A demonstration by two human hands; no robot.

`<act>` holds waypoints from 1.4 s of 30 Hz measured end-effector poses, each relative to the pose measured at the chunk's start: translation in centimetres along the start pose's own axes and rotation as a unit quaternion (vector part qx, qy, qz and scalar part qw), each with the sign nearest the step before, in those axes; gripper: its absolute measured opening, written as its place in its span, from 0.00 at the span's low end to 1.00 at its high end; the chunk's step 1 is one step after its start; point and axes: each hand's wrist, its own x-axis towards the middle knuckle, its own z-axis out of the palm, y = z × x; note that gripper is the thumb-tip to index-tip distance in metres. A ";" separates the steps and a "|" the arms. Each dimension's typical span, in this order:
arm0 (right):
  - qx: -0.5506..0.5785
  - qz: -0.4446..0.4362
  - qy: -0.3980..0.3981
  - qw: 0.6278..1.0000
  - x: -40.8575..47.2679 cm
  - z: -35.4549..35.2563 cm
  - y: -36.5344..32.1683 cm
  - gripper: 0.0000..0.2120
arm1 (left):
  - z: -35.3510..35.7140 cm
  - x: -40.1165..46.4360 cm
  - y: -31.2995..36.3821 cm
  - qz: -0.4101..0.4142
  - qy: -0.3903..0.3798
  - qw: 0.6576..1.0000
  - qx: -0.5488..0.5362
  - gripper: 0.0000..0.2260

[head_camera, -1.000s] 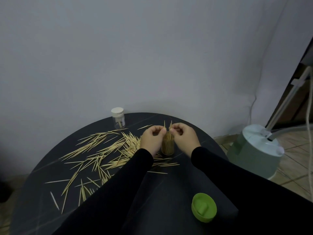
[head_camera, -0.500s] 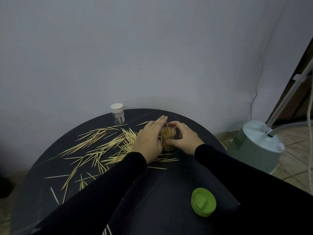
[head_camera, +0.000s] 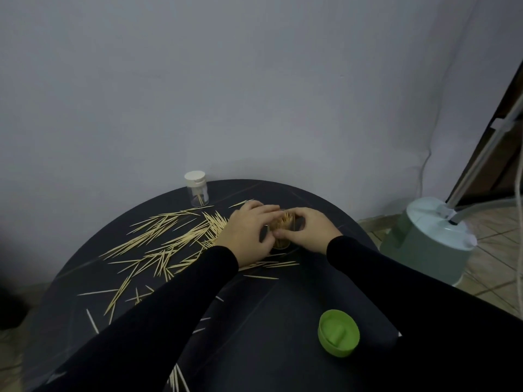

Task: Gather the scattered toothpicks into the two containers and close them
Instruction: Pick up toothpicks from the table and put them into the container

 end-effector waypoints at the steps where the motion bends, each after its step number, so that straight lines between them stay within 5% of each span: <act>1: -0.006 0.001 0.003 1.000 -0.1 0.0 0.0 0.30 | 0.0 0.0 0.0 -0.007 -0.002 1.000 0.000 0.22; 8: -0.014 0.005 0.018 1.000 -0.3 0.0 0.1 0.24 | 0.0 1.7 1.2 -0.056 -0.008 0.998 0.002 0.22; 14: -0.012 0.013 0.016 1.000 -0.5 -0.2 0.0 0.22 | 0.7 -0.2 1.5 -0.005 0.099 0.985 0.139 0.22; 21: -0.014 0.014 0.019 1.000 -0.4 0.0 -0.1 0.21 | 0.8 -0.8 0.8 -0.050 -0.002 0.989 0.139 0.24; 29: -0.218 0.069 -0.093 0.969 -0.7 -0.7 -0.2 0.32 | -0.1 -2.1 0.5 -0.069 0.039 0.990 0.112 0.20; 36: -0.215 0.070 -0.043 0.973 -1.1 -0.6 -0.7 0.14 | -2.1 -4.4 -1.0 -0.009 -0.172 0.982 0.076 0.14; 42: -0.234 0.113 -0.034 0.965 -1.3 -0.6 -1.3 0.11 | -1.2 -5.5 -1.4 -0.016 -0.176 0.983 0.047 0.08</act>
